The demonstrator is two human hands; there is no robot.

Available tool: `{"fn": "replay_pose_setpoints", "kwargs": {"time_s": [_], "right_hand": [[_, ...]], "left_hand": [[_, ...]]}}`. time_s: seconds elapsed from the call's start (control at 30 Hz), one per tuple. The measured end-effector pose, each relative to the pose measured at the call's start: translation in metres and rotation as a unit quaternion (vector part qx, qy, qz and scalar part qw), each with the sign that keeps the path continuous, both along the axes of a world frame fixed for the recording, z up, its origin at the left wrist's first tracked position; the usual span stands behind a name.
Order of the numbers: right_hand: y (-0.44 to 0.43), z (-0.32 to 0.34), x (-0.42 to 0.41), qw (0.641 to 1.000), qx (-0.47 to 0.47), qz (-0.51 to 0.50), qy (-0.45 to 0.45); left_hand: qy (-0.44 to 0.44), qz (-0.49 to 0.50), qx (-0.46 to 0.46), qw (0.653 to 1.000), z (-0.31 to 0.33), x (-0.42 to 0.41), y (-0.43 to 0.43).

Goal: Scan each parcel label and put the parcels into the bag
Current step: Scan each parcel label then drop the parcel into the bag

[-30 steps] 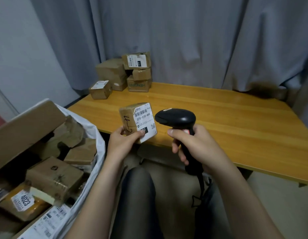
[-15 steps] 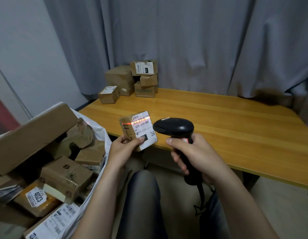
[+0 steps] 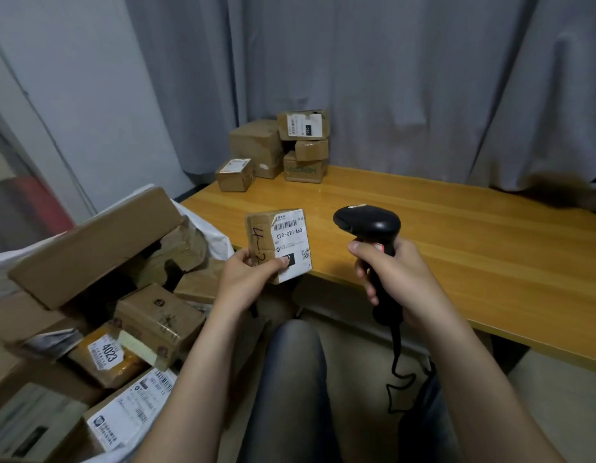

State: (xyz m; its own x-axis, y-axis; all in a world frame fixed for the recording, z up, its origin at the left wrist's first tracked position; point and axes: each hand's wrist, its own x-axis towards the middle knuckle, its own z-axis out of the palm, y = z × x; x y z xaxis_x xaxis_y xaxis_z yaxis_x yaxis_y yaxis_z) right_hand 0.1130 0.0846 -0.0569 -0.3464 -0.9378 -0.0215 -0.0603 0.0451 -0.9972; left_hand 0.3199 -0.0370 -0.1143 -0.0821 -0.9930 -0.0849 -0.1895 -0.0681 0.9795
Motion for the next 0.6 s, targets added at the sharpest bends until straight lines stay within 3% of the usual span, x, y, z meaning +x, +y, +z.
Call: {"fn": "replay_pose_setpoints", "kwargs": {"time_s": [0.33, 0.47, 0.6], "right_hand": [[-0.054, -0.008, 0.064, 0.994, 0.021, 0.107, -0.017], [-0.064, -0.012, 0.085, 0.989, 0.021, 0.145, -0.002], [-0.067, -0.019, 0.100, 0.985, 0.041, 0.169, 0.011]], "left_hand": [[-0.150, 0.052, -0.047, 0.986, 0.043, 0.099, 0.025], [-0.249, 0.082, 0.015, 0.965, 0.054, 0.159, 0.045], [-0.285, 0.057, 0.084, 0.953, 0.061, 0.206, 0.068]]}}
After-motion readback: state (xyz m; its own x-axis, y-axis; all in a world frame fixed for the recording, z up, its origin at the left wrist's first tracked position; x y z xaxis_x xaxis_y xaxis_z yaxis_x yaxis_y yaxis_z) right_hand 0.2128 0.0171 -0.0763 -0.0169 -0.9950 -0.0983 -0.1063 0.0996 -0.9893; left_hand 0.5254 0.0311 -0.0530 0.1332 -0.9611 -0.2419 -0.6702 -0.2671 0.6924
